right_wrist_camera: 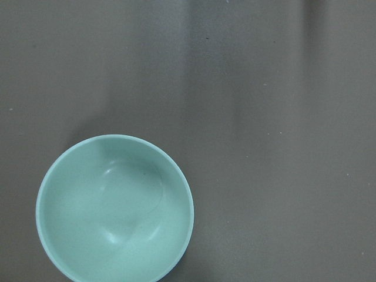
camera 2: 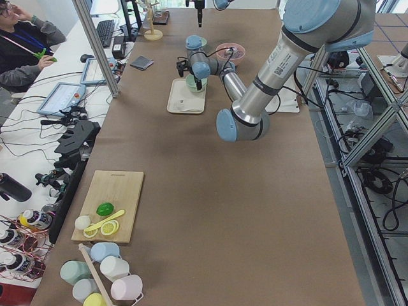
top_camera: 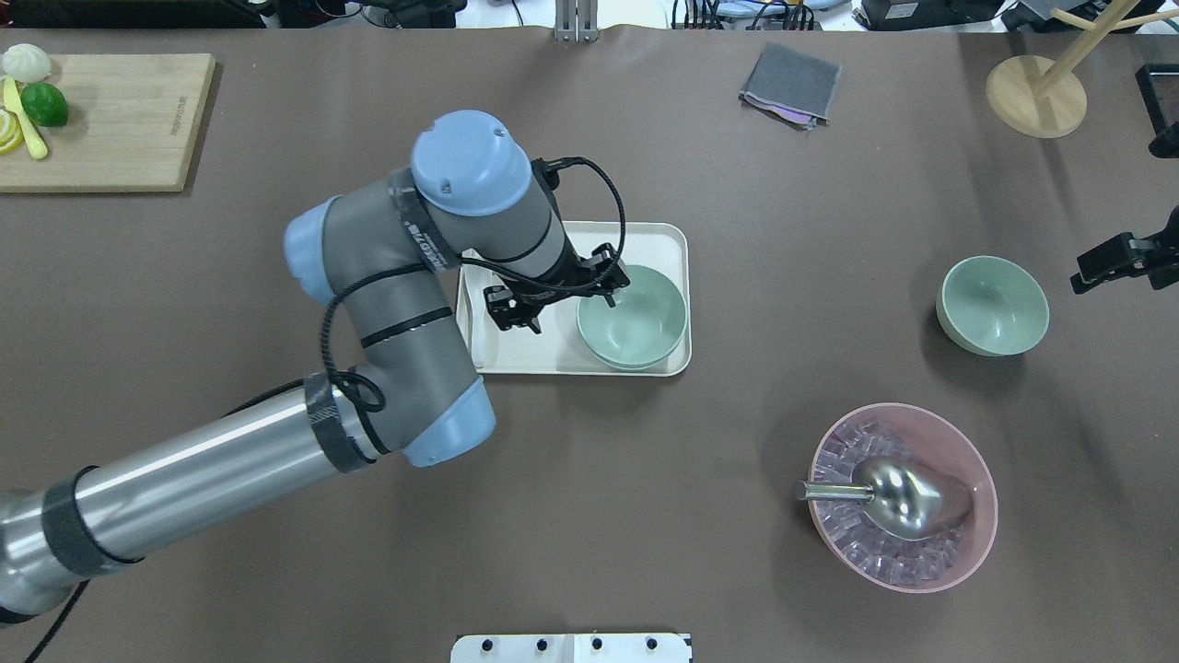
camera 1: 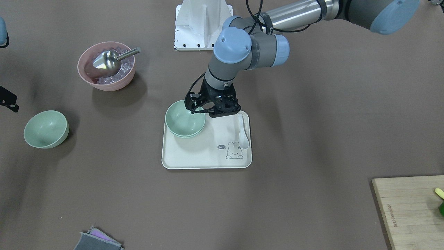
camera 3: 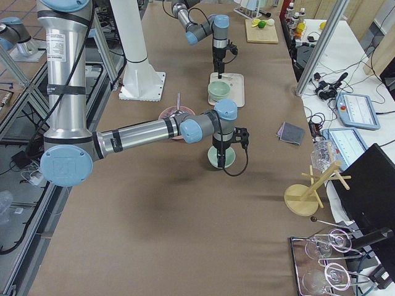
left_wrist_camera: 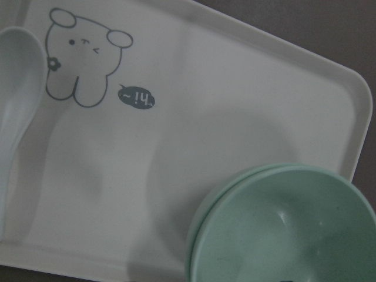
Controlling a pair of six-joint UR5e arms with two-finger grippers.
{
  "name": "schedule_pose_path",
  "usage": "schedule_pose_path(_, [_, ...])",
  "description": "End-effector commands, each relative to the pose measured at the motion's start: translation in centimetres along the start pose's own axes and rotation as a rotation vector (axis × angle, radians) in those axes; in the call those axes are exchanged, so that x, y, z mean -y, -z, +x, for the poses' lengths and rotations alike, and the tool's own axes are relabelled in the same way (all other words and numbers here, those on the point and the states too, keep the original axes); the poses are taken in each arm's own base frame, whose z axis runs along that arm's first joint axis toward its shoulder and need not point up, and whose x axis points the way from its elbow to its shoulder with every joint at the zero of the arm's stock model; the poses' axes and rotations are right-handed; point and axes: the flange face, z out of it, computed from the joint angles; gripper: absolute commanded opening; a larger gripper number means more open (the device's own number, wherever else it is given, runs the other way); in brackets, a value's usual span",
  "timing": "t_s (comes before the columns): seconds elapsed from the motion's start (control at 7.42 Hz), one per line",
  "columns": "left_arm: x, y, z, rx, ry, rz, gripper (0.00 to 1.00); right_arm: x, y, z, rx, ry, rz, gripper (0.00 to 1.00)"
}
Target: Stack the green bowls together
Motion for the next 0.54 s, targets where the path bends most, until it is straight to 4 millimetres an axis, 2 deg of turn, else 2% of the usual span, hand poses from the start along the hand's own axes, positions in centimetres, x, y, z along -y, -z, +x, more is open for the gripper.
schedule_pose_path(0.0, [3.3, 8.4, -10.9, -0.016, -0.083, 0.002, 0.98, 0.1, -0.6, 0.3, -0.002, -0.005, -0.01, 0.99])
schedule_pose_path(0.27, [6.3, 13.6, -21.3, 0.084, -0.222, 0.06, 0.98, 0.2, -0.9, 0.3, -0.006, -0.007, -0.015, 0.99])
schedule_pose_path(0.4, [8.7, 16.5, -28.3, 0.121, -0.307, 0.053, 0.98, 0.3, -1.3, 0.1, -0.008, -0.003, -0.021, 0.99])
